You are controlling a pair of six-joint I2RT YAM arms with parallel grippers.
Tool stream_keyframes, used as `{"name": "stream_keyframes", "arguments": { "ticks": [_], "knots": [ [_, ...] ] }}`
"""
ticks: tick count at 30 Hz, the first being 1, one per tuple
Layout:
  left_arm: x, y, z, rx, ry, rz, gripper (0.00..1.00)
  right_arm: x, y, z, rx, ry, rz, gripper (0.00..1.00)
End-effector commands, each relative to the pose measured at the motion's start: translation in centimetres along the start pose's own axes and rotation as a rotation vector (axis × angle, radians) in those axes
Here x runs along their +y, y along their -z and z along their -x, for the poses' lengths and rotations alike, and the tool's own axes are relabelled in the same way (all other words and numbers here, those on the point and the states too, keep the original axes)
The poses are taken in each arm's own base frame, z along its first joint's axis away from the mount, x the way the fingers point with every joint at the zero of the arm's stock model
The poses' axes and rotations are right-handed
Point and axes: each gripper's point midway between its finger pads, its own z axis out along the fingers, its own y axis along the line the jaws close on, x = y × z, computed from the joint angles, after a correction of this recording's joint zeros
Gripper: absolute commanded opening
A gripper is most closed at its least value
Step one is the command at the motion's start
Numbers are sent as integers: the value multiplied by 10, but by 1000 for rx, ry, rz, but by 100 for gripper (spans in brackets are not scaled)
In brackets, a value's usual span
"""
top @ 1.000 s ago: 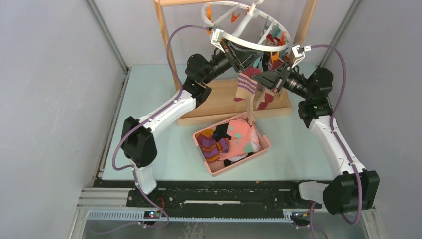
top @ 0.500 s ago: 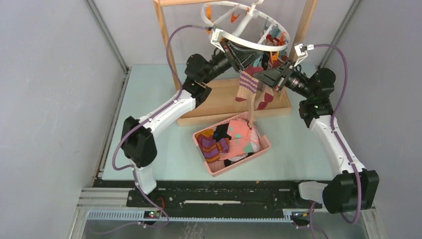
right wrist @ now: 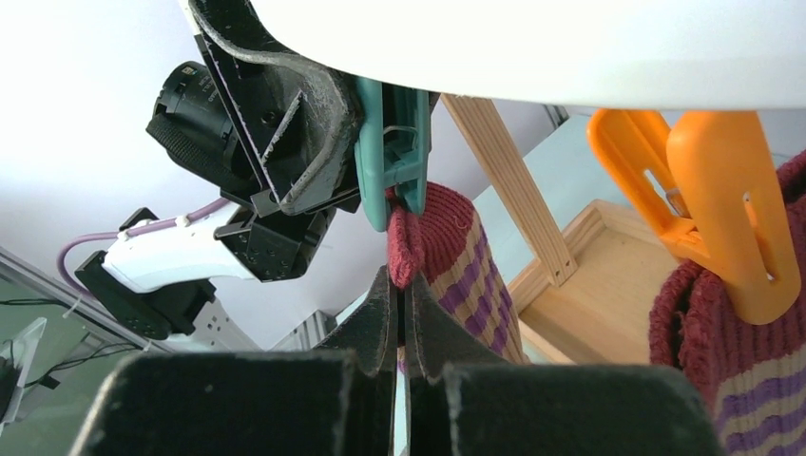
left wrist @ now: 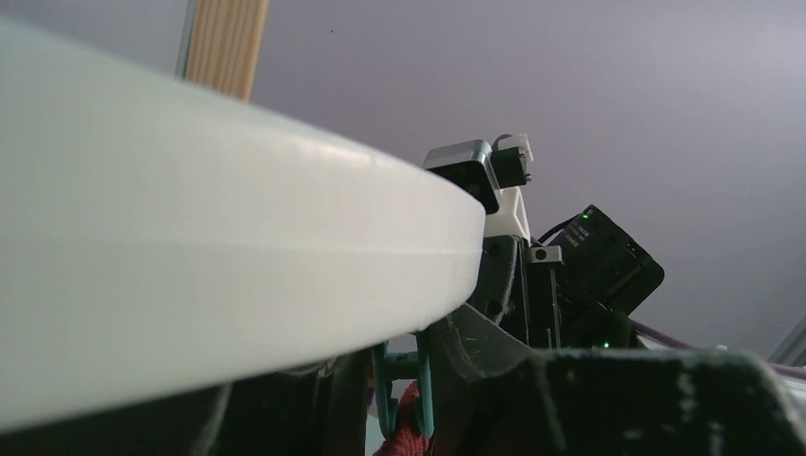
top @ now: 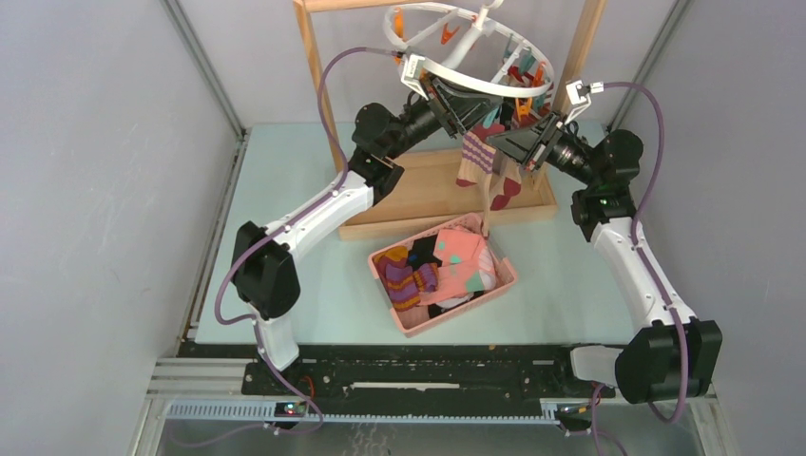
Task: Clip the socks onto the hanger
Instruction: Clamp the sock onto the hanger.
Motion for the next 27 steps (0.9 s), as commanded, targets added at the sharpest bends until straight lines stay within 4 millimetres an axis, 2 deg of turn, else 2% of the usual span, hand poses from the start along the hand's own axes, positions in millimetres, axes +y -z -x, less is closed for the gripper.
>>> {"name": "stream_keyframes", "arguments": {
  "ticks": [1, 7, 12, 19, 27],
  "knots": [
    [-8, 0, 12, -32, -4, -44, 14, 16, -1, 23, -49, 60, 30, 0],
    [-11, 1, 13, -39, 8, -63, 14, 8, 3, 32, -83, 41, -11, 0],
    [-16, 1, 17, -54, 32, -93, 14, 2, 5, 30, -74, 28, -27, 0],
    [-12, 2, 14, -50, 32, -88, 14, 19, 4, 30, -61, 46, 38, 0],
    [-9, 1, 17, -61, 15, -75, 14, 28, -1, 18, -17, 49, 84, 0]
  ]
}}
